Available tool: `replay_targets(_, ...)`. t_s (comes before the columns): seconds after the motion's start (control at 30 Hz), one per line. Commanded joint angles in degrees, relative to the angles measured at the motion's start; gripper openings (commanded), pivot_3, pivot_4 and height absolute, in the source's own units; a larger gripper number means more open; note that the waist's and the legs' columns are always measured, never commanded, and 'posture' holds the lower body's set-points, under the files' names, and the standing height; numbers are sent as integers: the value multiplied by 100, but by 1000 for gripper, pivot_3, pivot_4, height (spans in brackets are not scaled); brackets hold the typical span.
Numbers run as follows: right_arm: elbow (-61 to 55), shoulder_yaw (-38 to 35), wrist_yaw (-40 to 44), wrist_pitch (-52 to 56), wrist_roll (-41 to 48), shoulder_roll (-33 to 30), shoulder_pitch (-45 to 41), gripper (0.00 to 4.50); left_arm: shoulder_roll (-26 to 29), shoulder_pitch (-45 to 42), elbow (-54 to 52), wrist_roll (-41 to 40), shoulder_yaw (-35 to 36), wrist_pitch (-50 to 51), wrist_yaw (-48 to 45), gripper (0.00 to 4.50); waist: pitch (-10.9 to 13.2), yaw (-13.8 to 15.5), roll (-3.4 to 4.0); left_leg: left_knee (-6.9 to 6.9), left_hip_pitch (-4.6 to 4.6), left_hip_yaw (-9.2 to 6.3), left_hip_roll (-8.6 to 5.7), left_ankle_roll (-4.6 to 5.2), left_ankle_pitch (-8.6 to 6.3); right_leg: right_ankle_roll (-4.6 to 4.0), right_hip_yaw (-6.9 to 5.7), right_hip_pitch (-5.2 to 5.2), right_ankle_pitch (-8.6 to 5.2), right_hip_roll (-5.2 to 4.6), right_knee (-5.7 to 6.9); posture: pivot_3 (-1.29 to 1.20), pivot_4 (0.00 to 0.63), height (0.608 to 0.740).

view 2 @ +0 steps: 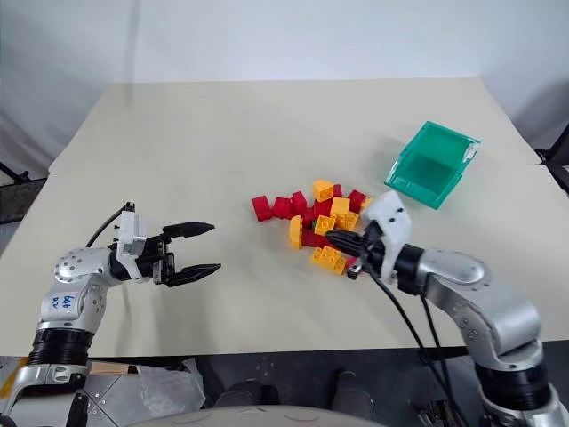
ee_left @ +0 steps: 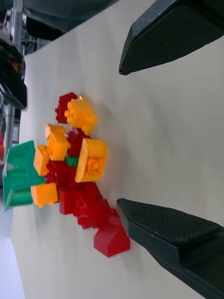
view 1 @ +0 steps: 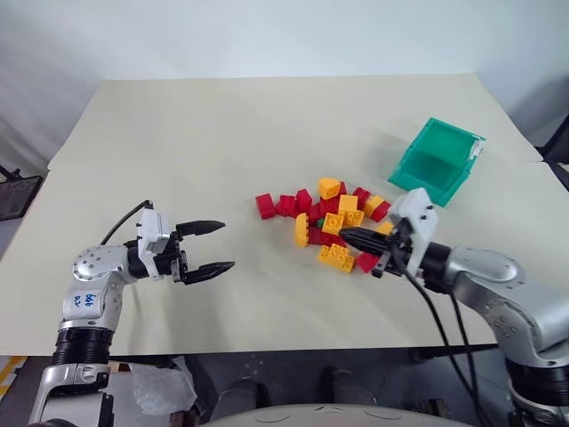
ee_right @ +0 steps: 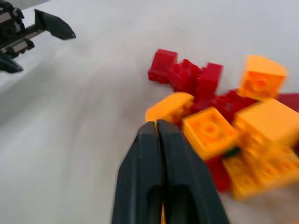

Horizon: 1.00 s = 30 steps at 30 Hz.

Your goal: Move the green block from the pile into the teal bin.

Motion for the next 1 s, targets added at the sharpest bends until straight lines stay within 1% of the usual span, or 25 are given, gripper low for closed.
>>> replay_targets(0.03, 158, 339, -132, -120, -262, 212, -226, 25, -17, -82, -175, -186, 59, -5, -109, 4500, 0, -5, 0, 1, 1, 4, -1, 0, 0, 0, 0, 0, 0, 1, 3, 0, 150, 740)
replay_targets(0.17, 1303, 1038, -141, -853, -1012, 838, -854, 25, -100, -54, -275, -195, 71, -24, -16, 4500, 0, -31, -1, 3, 2, 36, -4, 0, 0, 0, 0, -2, 0, 2, 7, 0, 150, 740)
replay_targets(0.23, 1813, 1180, -163, -1155, -1323, 1048, -1055, 25, -141, 19, -370, -206, 91, -24, 41, 4500, -1, -60, -1, 5, 4, 40, -3, 0, 0, 0, 5, -6, 0, 3, 12, 0, 150, 740)
replay_targets(0.33, 2661, 1185, -278, -1733, -1712, 1393, -1286, 25, -167, 172, -539, -227, 131, 14, 100, 4500, 0, -90, -1, 4, 2, 41, 1, -2, -1, 0, 4, -10, 0, 4, 16, 0, 150, 740)
replay_targets(0.4, 3103, 1160, -293, -2040, -1915, 1513, -1399, 25, -166, 233, -609, -241, 142, 36, 136, 4500, -1, -105, -1, 2, 1, 43, 0, -3, -2, 0, 3, -10, 0, 4, 15, 0, 150, 740)
replay_targets(0.57, 3941, 779, -506, -2675, -2263, 1544, -1646, 25, -128, 285, -672, -266, 201, 70, 178, 4500, 0, -144, -1, 3, -1, 44, 3, -3, -2, 0, 2, -9, 0, 3, 14, 0, 150, 740)
replay_targets(0.67, 4036, 421, -536, -2817, -2304, 1357, -1629, 25, -116, 278, -653, -277, 208, 65, 176, 4500, 0, -147, -1, 3, 0, 44, 6, -3, -2, 0, 2, -9, 0, 4, 14, 0, 150, 740)
replay_targets(0.8, 3814, 141, -400, -2773, -2247, 1195, -1509, 25, -131, 239, -603, -269, 192, 62, 184, 4500, 0, -152, -1, 2, 0, 44, 9, -4, -2, 0, 4, -10, 0, 4, 13, 0, 150, 740)
replay_targets(0.9, 3363, 28, -164, -2545, -2036, 1146, -1355, 25, -176, 211, -562, -247, 155, 46, 185, 4500, 0, -154, -1, 0, 1, 45, 10, -5, -2, 0, 3, -10, 0, 5, 14, 0, 150, 740)
replay_targets(1.0, 2796, 64, 175, -2261, -1857, 974, -1206, 25, -235, 132, -488, -221, 106, 29, 188, 4500, 0, -152, -1, 0, 2, 43, 11, -5, -3, 0, 6, -12, 0, 6, 14, 0, 150, 740)
